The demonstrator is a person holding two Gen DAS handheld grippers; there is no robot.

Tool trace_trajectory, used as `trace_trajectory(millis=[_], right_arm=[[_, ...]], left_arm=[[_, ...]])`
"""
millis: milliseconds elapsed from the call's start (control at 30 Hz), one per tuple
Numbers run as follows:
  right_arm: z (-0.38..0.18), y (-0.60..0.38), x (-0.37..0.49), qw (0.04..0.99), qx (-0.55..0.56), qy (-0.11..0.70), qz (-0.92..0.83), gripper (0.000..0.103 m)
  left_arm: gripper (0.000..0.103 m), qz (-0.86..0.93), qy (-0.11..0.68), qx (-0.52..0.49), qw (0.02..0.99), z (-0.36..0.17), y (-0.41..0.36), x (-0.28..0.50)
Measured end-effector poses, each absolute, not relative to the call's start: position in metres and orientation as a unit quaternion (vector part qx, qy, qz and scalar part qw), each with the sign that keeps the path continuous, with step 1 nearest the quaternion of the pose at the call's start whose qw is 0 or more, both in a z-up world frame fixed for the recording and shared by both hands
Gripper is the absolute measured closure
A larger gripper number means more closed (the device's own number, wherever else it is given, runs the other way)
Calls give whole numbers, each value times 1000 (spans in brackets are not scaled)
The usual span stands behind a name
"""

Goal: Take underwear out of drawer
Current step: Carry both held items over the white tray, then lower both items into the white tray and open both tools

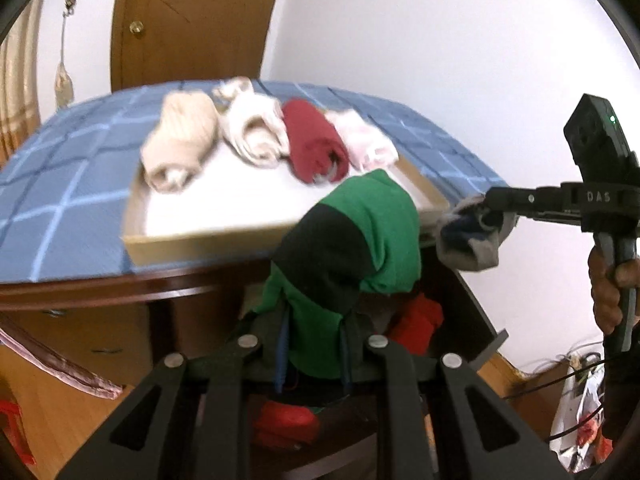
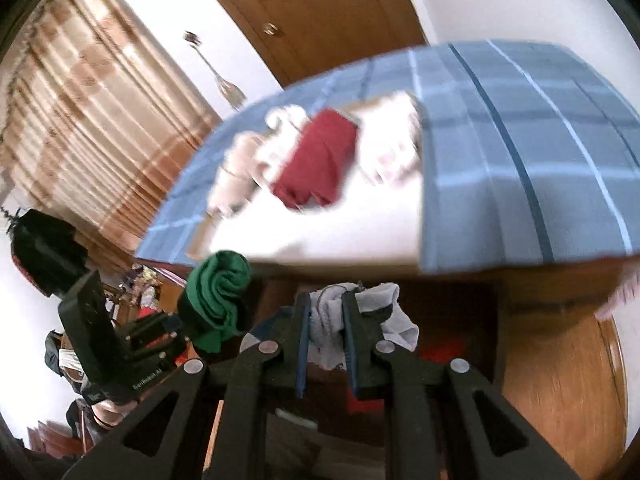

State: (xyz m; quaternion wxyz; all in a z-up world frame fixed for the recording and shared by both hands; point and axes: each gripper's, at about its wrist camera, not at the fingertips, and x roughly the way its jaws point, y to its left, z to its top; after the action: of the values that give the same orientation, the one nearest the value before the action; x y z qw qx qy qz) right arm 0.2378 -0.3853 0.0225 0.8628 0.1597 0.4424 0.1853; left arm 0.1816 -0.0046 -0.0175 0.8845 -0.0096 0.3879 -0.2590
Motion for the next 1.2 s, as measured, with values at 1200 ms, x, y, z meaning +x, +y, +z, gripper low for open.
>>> trace_trajectory(millis=[1200], right_arm=[[-23,-251,360,872,181,381,249,86]], left_arm=[[80,-58,380,-108,917,-26,17,296]])
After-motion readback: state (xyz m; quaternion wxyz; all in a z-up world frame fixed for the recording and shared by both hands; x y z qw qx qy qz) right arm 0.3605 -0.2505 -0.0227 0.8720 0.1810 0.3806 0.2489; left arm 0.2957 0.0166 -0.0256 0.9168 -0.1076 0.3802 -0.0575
